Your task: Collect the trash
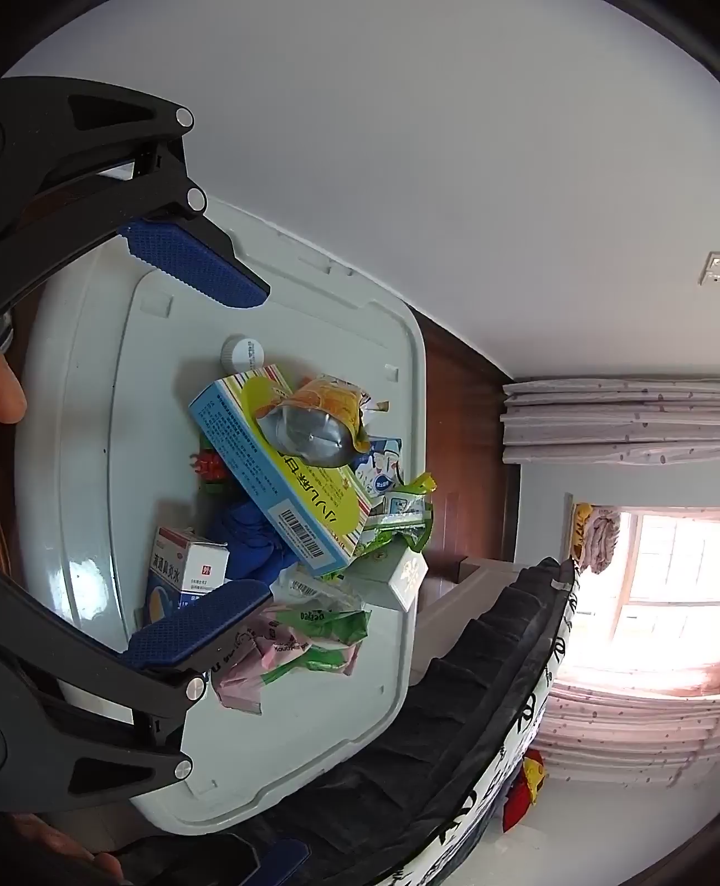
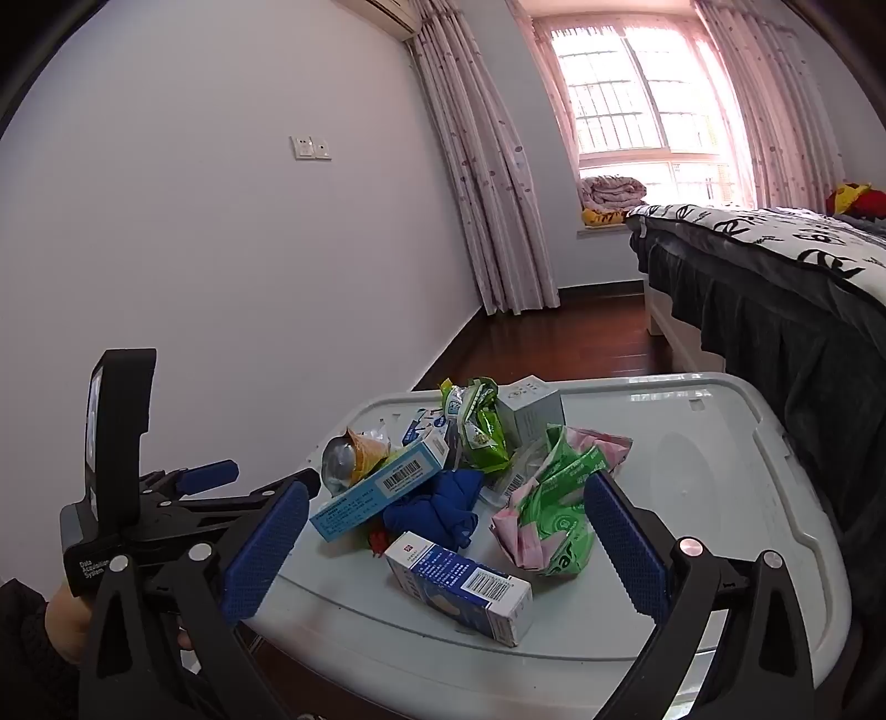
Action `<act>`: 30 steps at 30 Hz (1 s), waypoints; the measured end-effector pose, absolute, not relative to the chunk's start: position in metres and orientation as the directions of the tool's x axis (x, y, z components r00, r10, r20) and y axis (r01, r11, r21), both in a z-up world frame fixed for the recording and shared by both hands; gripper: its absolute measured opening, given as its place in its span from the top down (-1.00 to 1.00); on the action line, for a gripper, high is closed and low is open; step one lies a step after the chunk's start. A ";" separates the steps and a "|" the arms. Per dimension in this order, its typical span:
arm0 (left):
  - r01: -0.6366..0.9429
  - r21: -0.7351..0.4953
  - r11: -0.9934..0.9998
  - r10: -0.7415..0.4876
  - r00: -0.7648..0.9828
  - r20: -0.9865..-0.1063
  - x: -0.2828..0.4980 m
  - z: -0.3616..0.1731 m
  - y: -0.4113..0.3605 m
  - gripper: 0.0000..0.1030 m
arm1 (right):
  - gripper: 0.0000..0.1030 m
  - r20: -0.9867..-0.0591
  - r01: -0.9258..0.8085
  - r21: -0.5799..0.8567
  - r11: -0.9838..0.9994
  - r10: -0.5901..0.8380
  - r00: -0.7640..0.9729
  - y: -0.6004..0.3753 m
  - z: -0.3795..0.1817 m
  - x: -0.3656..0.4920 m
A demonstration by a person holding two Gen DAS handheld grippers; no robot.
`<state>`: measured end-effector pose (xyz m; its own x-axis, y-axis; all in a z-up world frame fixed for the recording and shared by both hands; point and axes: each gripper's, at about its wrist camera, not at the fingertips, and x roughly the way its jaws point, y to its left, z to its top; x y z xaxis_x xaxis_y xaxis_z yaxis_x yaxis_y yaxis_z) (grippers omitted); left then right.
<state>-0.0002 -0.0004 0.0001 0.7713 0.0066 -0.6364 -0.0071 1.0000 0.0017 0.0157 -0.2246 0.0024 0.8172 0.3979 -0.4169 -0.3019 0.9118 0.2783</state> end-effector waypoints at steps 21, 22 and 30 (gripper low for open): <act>-0.004 0.000 1.000 0.003 0.765 -0.644 -0.003 -0.001 -0.001 -0.86 | -0.90 -0.418 -0.301 0.278 0.912 0.397 0.817 -0.224 0.002 0.016; -0.003 0.000 1.000 0.002 0.764 -0.645 -0.003 -0.002 -0.001 -0.86 | -0.90 -0.418 -0.301 0.279 0.912 0.397 0.817 -0.224 0.002 0.016; -0.004 0.001 1.000 0.003 0.764 -0.645 -0.007 -0.002 0.001 -0.86 | -0.90 -0.418 -0.301 0.281 0.911 0.399 0.817 -0.223 0.003 0.015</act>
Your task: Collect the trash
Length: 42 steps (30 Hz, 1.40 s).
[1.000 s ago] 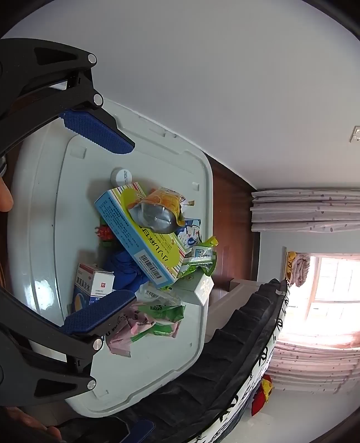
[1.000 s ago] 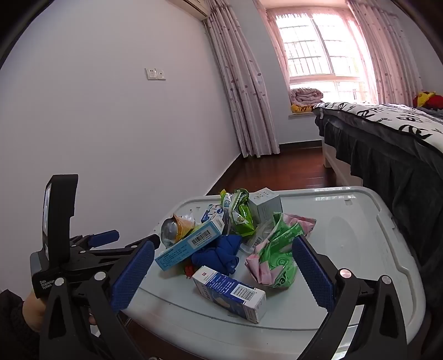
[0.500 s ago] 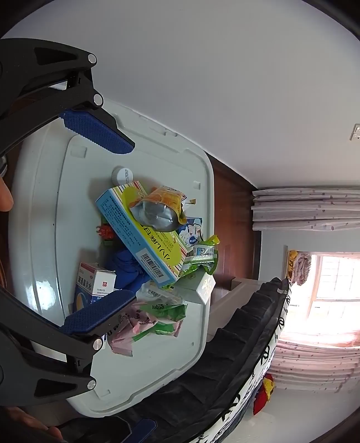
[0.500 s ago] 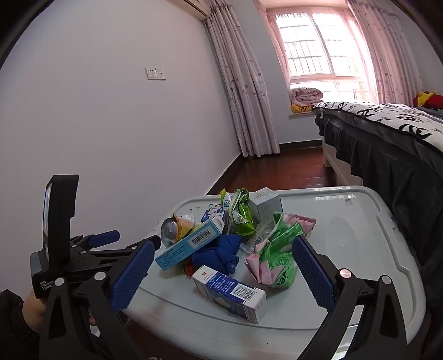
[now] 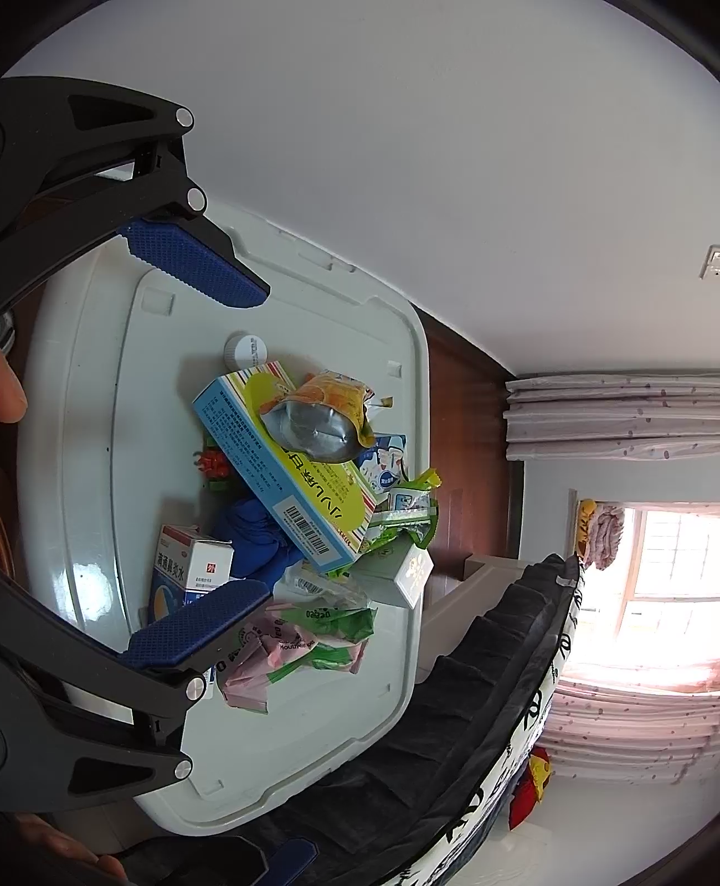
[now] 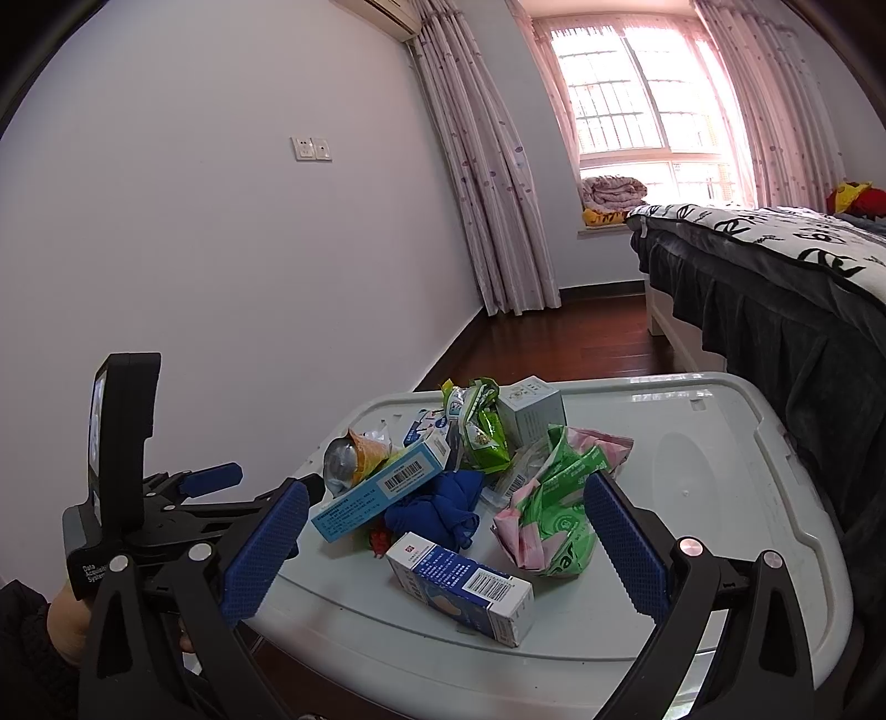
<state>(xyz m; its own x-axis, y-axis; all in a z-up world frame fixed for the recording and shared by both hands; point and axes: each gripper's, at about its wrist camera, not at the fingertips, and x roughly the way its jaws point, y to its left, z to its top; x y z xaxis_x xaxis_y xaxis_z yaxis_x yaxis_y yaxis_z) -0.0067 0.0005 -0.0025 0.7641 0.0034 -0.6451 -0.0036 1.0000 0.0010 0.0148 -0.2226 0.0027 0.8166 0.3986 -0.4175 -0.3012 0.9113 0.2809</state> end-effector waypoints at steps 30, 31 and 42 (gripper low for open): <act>0.006 0.006 1.000 -0.001 0.759 -0.651 0.002 -0.005 -0.004 -0.86 | -0.90 -0.412 -0.301 0.282 0.911 0.398 0.819 -0.222 0.004 0.015; 0.005 0.006 1.000 0.000 0.759 -0.651 0.001 -0.004 -0.004 -0.86 | -0.90 -0.412 -0.301 0.281 0.911 0.398 0.820 -0.222 0.004 0.015; 0.006 0.007 1.000 0.000 0.760 -0.650 0.001 -0.004 -0.004 -0.86 | -0.90 -0.411 -0.301 0.281 0.911 0.397 0.821 -0.222 0.004 0.014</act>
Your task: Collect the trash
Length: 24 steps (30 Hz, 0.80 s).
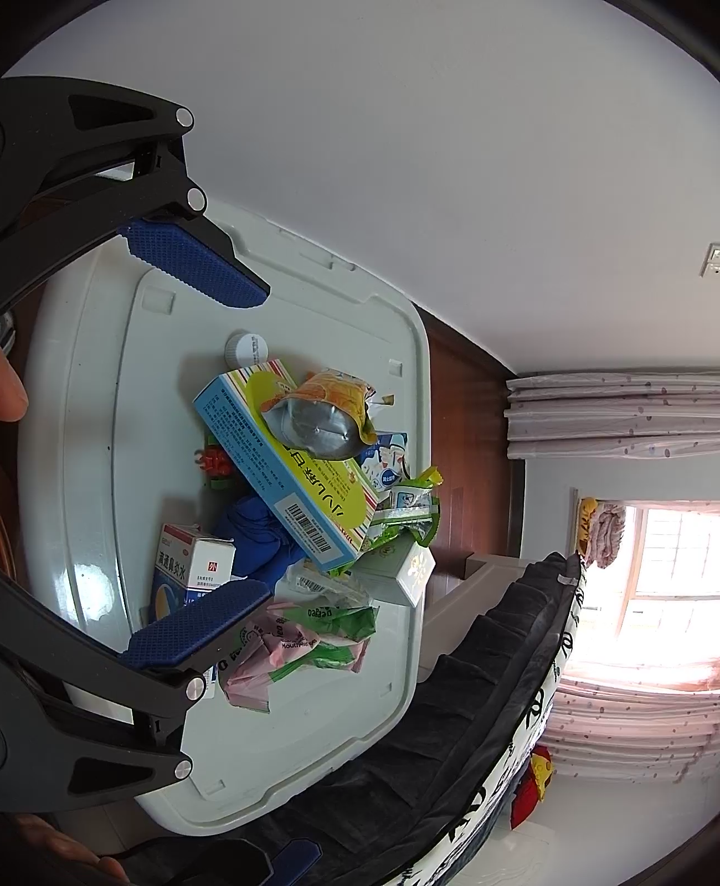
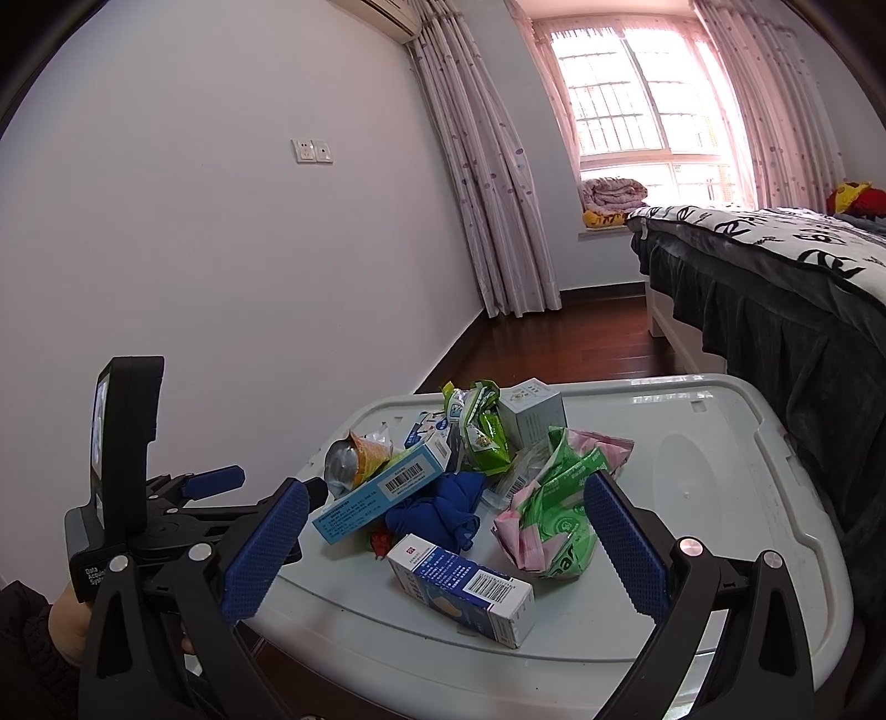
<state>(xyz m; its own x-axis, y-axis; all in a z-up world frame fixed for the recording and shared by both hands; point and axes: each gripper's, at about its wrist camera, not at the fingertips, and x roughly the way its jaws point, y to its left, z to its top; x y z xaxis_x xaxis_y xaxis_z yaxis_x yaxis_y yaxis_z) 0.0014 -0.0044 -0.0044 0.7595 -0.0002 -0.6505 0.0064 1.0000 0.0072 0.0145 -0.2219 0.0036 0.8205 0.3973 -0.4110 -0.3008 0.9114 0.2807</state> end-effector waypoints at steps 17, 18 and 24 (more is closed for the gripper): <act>0.007 0.008 1.000 0.000 0.761 -0.649 0.002 -0.005 -0.005 -0.86 | -0.90 -0.414 -0.301 0.279 0.912 0.397 0.819 -0.221 0.003 0.015; 0.007 0.009 1.000 0.001 0.761 -0.649 0.001 -0.005 -0.005 -0.86 | -0.90 -0.414 -0.301 0.278 0.912 0.397 0.819 -0.220 0.002 0.015; 0.006 0.008 1.000 0.001 0.760 -0.650 0.001 -0.005 -0.005 -0.86 | -0.90 -0.413 -0.304 0.278 0.911 0.399 0.819 -0.220 0.002 0.016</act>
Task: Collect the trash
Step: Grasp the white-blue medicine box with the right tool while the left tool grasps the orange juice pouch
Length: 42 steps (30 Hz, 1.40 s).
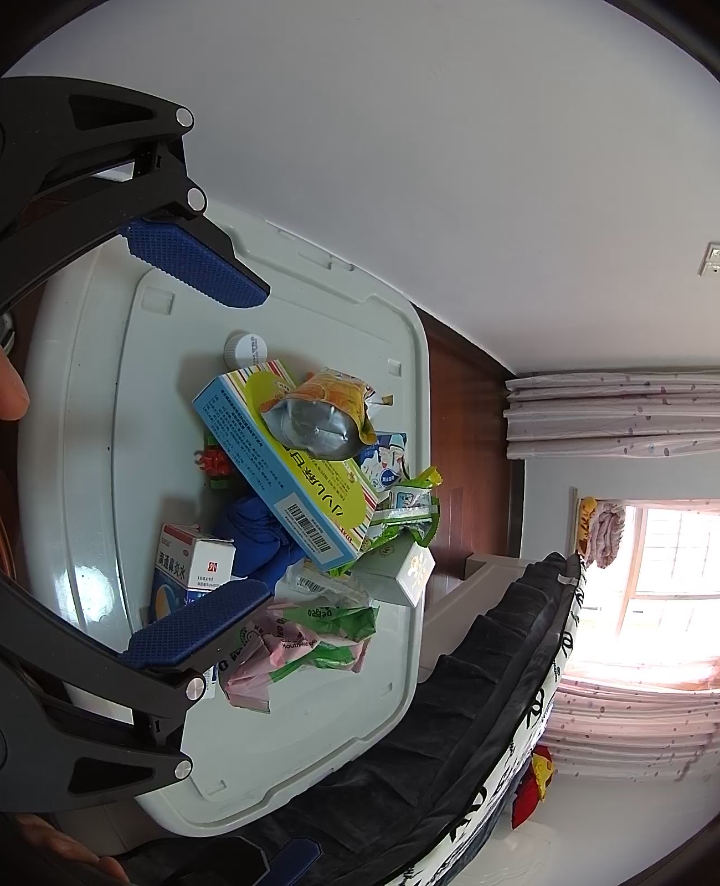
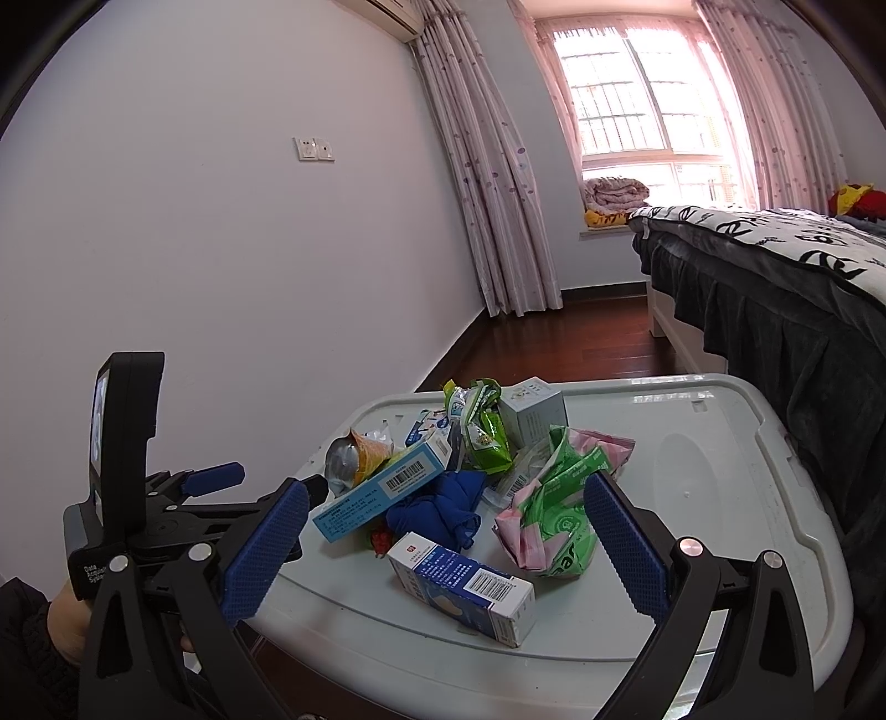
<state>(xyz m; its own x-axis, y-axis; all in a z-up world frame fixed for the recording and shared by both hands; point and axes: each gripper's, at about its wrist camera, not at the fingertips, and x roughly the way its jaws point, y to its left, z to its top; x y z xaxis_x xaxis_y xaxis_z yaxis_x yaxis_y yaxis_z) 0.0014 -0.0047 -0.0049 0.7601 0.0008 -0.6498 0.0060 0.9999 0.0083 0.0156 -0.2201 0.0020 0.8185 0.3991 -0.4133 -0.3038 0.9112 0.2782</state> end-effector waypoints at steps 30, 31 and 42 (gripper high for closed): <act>-0.066 -0.070 0.995 -0.007 0.679 -0.734 -0.006 -0.010 0.082 -0.87 | -0.82 -0.914 -0.840 0.220 0.497 0.406 0.002 -0.116 -0.094 0.134; -0.071 -0.075 0.995 -0.007 0.681 -0.733 -0.007 -0.010 0.086 -0.87 | -0.78 -0.918 -0.841 0.219 0.494 0.396 -0.007 -0.114 -0.096 0.136; -0.055 -0.093 0.994 -0.031 0.676 -0.736 -0.009 -0.011 0.090 -0.87 | -0.07 -0.969 -0.848 0.204 0.488 0.226 -0.103 -0.093 -0.126 0.148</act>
